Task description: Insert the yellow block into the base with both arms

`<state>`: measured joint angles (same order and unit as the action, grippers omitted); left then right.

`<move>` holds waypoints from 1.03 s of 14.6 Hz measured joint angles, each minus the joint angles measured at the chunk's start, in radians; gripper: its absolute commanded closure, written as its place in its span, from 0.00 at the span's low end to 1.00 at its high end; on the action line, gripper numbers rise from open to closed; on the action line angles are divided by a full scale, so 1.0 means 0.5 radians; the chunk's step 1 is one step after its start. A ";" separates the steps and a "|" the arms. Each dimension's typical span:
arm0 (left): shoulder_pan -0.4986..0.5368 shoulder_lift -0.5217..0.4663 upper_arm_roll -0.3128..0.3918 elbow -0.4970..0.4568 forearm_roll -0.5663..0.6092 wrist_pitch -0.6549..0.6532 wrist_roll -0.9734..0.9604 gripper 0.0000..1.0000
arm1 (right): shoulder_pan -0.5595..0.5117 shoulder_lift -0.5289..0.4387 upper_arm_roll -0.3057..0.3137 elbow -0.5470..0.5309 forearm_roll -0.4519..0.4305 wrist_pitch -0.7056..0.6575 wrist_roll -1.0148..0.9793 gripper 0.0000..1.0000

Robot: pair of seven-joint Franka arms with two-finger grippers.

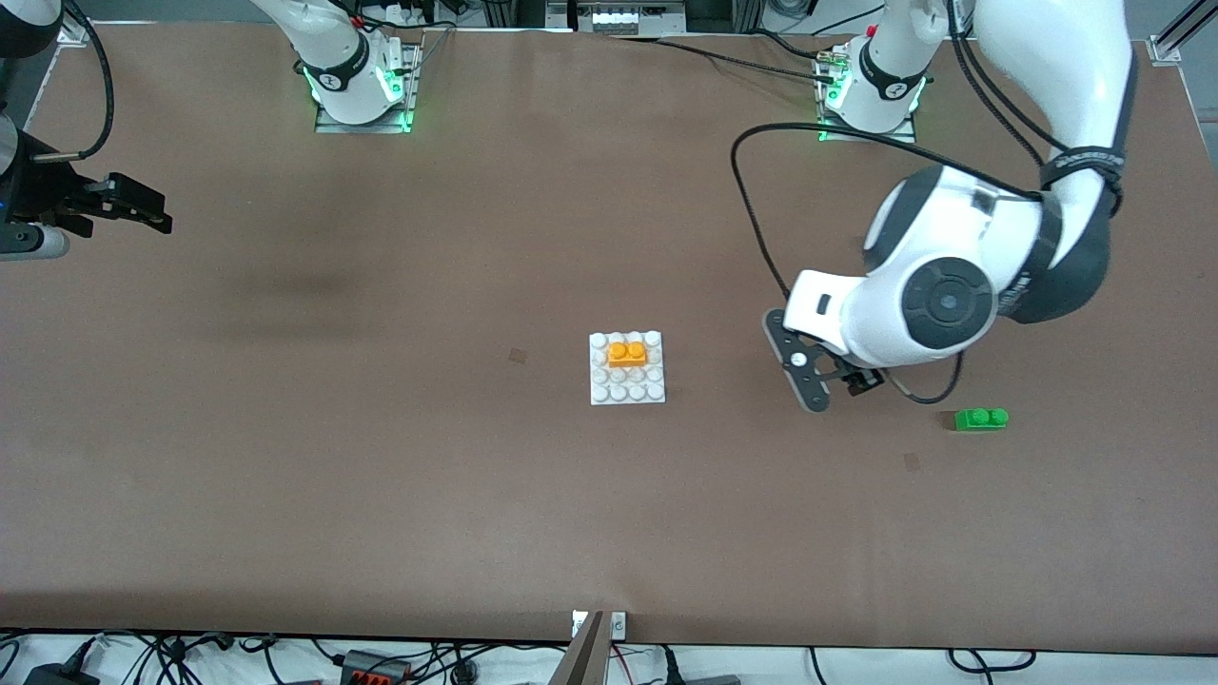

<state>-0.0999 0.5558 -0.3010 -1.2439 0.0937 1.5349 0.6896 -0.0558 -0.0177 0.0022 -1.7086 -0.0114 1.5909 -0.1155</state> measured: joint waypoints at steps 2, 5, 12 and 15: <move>0.079 -0.084 0.005 -0.023 -0.002 -0.059 -0.003 0.00 | -0.001 -0.001 -0.008 0.001 0.000 0.000 0.000 0.00; 0.156 -0.252 0.084 -0.138 -0.003 -0.069 -0.050 0.00 | -0.003 -0.001 -0.015 0.003 0.000 0.000 0.000 0.00; 0.294 -0.749 0.171 -0.478 -0.066 0.014 -1.008 0.00 | 0.000 -0.003 -0.009 0.014 0.000 0.000 0.001 0.00; 0.310 -0.877 0.175 -0.543 -0.074 0.001 -1.443 0.00 | 0.003 -0.003 -0.005 0.018 0.000 0.000 0.004 0.00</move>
<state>0.0549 0.1174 -0.2137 -1.5155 0.0566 1.5356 -0.0318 -0.0541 -0.0194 -0.0002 -1.6996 -0.0115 1.5909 -0.1135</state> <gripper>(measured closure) 0.000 0.000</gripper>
